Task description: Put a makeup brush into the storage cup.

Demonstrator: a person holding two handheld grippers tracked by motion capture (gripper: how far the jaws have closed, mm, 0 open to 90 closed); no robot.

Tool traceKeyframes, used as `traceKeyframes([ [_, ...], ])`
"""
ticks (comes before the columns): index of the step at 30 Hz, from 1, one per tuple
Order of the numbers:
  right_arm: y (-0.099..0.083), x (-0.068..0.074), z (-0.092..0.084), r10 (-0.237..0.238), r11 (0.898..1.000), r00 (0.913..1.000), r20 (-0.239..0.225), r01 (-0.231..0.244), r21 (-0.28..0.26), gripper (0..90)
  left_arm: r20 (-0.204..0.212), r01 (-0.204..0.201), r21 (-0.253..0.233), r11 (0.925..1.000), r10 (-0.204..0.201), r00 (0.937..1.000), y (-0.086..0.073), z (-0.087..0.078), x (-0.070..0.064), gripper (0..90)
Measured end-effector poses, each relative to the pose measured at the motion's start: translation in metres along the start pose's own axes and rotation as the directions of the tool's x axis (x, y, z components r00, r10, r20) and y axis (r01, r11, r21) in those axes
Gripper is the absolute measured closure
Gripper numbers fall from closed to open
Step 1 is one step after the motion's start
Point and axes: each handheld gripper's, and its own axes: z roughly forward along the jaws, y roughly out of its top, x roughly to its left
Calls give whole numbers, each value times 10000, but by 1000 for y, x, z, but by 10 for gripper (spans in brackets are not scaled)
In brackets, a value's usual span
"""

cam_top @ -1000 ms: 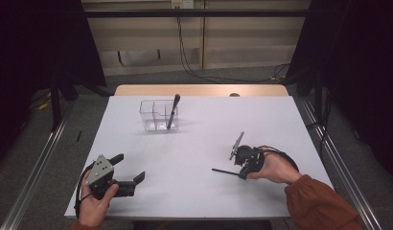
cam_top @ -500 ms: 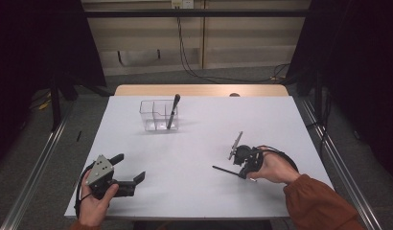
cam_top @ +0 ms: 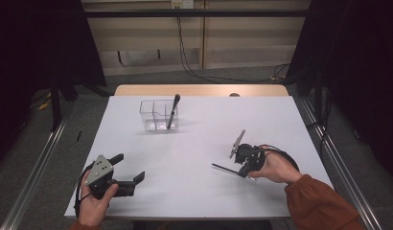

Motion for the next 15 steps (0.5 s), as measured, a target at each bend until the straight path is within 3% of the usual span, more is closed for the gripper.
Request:
traceKeyframes([
  [8,-8,-1,-8,306,9956,9995,42,-301,-889,867,-14,-58,24,10000,58,10000,0,0,0,23],
  [15,-16,-3,-15,619,9822,9981,-54,-619,-1776,867,-44,-16,2,10000,16,10000,0,0,0,23],
])
